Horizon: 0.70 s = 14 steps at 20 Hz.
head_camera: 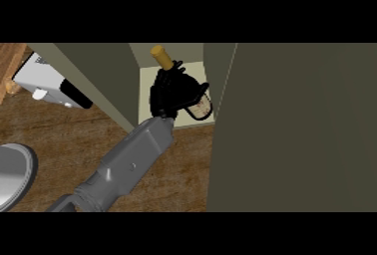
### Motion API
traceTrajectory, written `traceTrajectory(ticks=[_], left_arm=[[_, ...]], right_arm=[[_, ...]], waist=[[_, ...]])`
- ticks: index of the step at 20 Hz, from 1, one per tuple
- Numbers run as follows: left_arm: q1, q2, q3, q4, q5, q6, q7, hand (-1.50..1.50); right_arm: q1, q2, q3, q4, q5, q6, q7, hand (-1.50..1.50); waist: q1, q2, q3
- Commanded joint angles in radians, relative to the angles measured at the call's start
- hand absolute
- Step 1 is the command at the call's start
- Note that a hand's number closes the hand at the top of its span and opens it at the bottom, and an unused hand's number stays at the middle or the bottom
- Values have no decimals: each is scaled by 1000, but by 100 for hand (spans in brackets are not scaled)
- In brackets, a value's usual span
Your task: Pick up the wine, place it into the cabinet and close the cabinet
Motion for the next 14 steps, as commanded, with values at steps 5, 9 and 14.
traceTrajectory(ticks=[5,9,14], left_arm=[[-72,-2,-28,9,95,58,-18,-150],[-70,-2,-70,42,95,59,-28,-150],[-81,-2,-155,74,43,99,-36,-150]], right_arm=[[-12,12,9,33,12,-4,-17,-150],[6,-7,-11,37,6,16,-32,-150],[5,13,20,13,20,-5,-14,-150]], waist=[[-4,3,1],[-2,3,1],[9,-3,1]])
